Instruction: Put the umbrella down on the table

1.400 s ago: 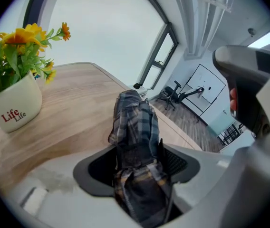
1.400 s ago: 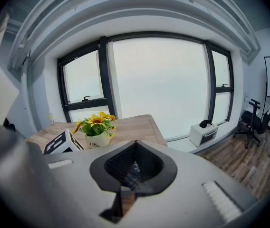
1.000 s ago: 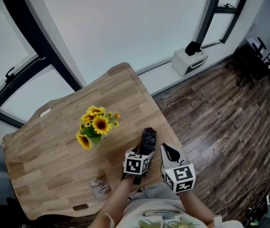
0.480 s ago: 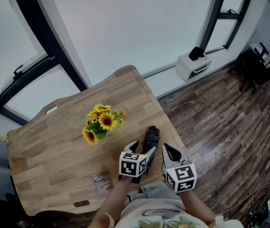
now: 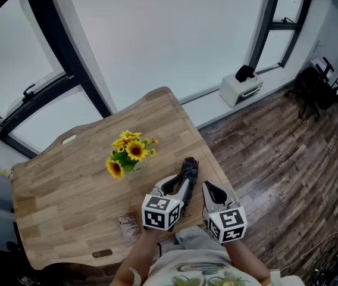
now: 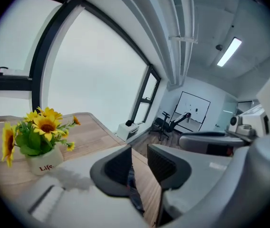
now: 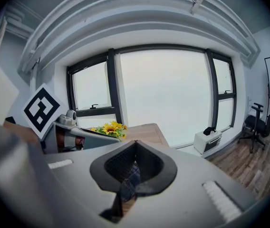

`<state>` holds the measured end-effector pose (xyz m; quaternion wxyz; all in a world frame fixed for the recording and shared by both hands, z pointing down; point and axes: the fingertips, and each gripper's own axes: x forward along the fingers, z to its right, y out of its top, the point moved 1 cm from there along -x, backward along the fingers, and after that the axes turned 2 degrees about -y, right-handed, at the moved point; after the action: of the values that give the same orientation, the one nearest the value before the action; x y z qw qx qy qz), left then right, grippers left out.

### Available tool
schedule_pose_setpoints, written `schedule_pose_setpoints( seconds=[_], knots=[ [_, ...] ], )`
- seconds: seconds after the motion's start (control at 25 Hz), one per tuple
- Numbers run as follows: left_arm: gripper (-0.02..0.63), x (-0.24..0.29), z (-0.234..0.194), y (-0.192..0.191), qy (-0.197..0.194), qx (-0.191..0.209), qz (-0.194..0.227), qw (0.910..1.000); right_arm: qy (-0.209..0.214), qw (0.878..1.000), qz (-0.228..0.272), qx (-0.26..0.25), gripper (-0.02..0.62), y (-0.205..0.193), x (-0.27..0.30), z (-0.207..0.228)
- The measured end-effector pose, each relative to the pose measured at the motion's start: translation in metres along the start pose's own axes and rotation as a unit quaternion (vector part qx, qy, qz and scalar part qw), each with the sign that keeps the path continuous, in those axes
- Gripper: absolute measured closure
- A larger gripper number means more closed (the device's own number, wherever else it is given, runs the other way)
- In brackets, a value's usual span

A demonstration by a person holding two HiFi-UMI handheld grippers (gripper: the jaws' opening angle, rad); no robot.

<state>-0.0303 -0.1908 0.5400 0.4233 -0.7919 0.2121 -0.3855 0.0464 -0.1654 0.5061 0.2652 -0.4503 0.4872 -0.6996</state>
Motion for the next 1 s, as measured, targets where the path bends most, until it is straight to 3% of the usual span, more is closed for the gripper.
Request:
schedule_pose_setpoints(
  seconds=[0.2,0.48,1.0],
  knots=[
    [0.601,-0.017,0.012,0.012,0.011,0.020,0.036,0.9991,0.009,1.000,0.020,-0.004,0.595,0.007,-0.014,-0.005],
    [0.601,-0.044,0.030,0.027,0.014,0.019,0.075,0.9969,0.021,0.999,0.036,-0.012,0.597,0.011,-0.034,-0.013],
    [0.601,-0.069,0.060,0.024,0.023,0.044,0.078,0.9957,0.031,0.998,0.051,-0.020,0.597,0.017,-0.064,-0.021]
  ],
)
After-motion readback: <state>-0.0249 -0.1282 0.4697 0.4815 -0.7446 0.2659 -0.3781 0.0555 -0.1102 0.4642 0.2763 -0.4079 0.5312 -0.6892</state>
